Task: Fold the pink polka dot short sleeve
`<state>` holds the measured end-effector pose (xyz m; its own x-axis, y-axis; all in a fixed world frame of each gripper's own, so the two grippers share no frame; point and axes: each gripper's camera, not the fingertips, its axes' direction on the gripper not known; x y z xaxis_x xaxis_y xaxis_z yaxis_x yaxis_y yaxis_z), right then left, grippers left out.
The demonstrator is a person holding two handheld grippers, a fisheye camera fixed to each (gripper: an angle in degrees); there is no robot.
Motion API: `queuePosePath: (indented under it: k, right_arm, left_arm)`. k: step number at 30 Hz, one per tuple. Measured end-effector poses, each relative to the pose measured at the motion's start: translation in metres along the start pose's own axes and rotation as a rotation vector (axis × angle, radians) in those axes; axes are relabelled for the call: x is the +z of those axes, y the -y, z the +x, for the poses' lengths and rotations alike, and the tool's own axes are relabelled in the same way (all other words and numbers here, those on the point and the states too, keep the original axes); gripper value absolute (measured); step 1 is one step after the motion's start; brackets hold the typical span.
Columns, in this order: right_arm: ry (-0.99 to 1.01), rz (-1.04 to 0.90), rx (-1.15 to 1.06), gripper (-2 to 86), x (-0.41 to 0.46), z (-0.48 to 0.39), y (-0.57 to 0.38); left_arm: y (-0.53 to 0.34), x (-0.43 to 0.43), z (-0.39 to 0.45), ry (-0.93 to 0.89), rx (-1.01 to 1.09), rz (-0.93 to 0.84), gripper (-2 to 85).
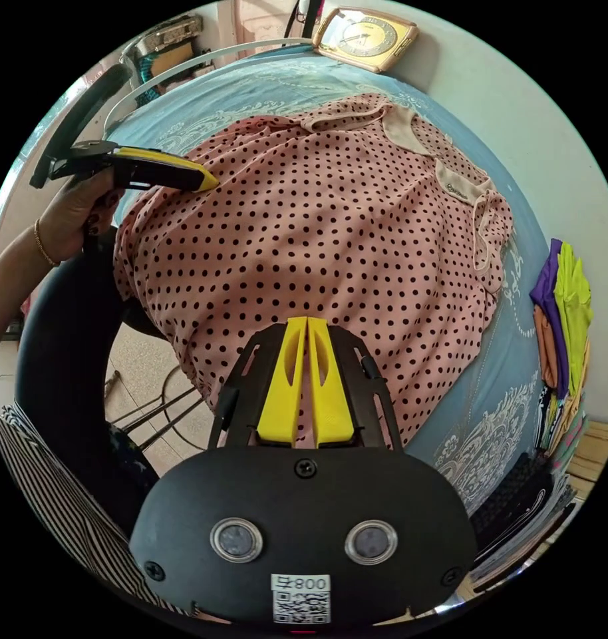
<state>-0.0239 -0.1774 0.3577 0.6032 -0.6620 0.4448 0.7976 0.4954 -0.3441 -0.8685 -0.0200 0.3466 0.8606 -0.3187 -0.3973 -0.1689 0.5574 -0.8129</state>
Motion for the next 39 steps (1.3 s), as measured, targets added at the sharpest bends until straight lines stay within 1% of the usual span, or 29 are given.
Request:
queuePosePath:
  k: [4,6,9,14,19,23,25,28,32,37,39]
  right_arm:
    - [0.042,0.006,0.047,0.2,0.003,0.002,-0.039]
    - [0.121,-0.019,0.054,0.2,0.0,0.009,-0.056]
    - [0.235,0.061,0.146,0.2,-0.014,0.029,-0.102]
    - [0.43,0.137,0.349,0.4,-0.012,0.066,-0.219]
    - [0.539,0.174,0.532,1.1,0.006,0.091,-0.329]
    - [0.616,0.213,0.659,3.8,0.019,0.108,-0.403]
    - [0.624,0.231,0.687,5.4,0.022,0.114,-0.425]
    - [0.632,0.208,0.71,7.3,0.029,0.121,-0.451]
    - [0.663,0.159,0.709,7.7,0.046,0.121,-0.474]
    - [0.724,0.074,0.732,7.7,0.077,0.12,-0.493]
    - [0.717,0.038,0.743,7.7,0.087,0.121,-0.5]
  left_arm:
    - [-0.01,-0.003,-0.001,-0.078,-0.077,-0.031,0.4]
    - [-0.025,-0.019,0.003,-0.132,-0.085,0.024,0.4]
    - [-0.05,-0.033,0.009,-0.181,-0.071,0.031,0.7]
    - [-0.101,-0.036,0.007,-0.158,-0.101,-0.051,1.6]
    - [-0.151,-0.041,-0.01,-0.204,-0.207,-0.055,3.6]
    - [-0.177,-0.038,-0.022,-0.252,-0.264,-0.075,6.4]
    - [-0.182,-0.035,-0.023,-0.258,-0.259,-0.081,6.9]
    - [-0.182,-0.028,-0.02,-0.253,-0.23,-0.116,7.8]
    - [-0.176,-0.01,-0.016,-0.205,-0.184,-0.211,8.9]
    - [-0.171,0.015,-0.013,-0.2,-0.149,-0.338,9.6]
    - [-0.168,0.024,-0.009,-0.185,-0.109,-0.4,9.6]
